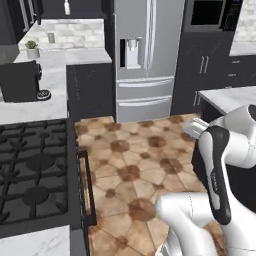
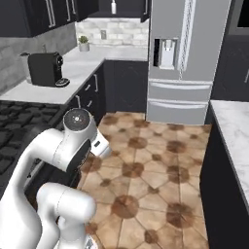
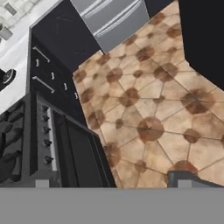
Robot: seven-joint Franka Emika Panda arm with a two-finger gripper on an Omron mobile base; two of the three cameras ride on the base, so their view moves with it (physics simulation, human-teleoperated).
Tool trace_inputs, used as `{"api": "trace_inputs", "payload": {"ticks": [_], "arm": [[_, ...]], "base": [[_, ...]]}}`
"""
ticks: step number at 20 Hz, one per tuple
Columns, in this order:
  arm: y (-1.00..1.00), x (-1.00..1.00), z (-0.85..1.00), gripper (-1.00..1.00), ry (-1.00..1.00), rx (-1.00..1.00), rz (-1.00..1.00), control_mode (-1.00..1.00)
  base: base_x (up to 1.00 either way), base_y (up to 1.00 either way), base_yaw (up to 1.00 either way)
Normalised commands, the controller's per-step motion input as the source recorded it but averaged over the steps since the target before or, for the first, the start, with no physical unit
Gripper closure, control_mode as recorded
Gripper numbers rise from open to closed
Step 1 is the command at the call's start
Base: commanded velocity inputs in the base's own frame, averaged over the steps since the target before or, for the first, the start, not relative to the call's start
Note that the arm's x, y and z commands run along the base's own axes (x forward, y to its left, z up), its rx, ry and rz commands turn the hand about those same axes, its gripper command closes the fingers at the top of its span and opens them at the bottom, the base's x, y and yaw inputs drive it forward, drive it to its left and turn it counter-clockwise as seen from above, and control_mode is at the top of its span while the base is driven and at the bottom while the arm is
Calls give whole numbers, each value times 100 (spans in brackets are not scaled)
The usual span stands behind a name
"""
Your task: Move the cutting board and knife to the sink. Then move spray from the cabinet to the counter.
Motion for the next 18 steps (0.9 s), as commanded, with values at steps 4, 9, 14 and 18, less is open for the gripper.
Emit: {"api": "trace_inputs", "payload": {"ticks": [4,9,14,18], "arm": [[0,0,0,-100,0,0,0,100],[0,0,0,-100,0,0,0,100],[0,0,0,-100,0,0,0,100],[0,0,0,-100,0,0,0,100]], "base": [[100,20,-3],[100,0,-1],[100,34,0],[100,85,0]]}}
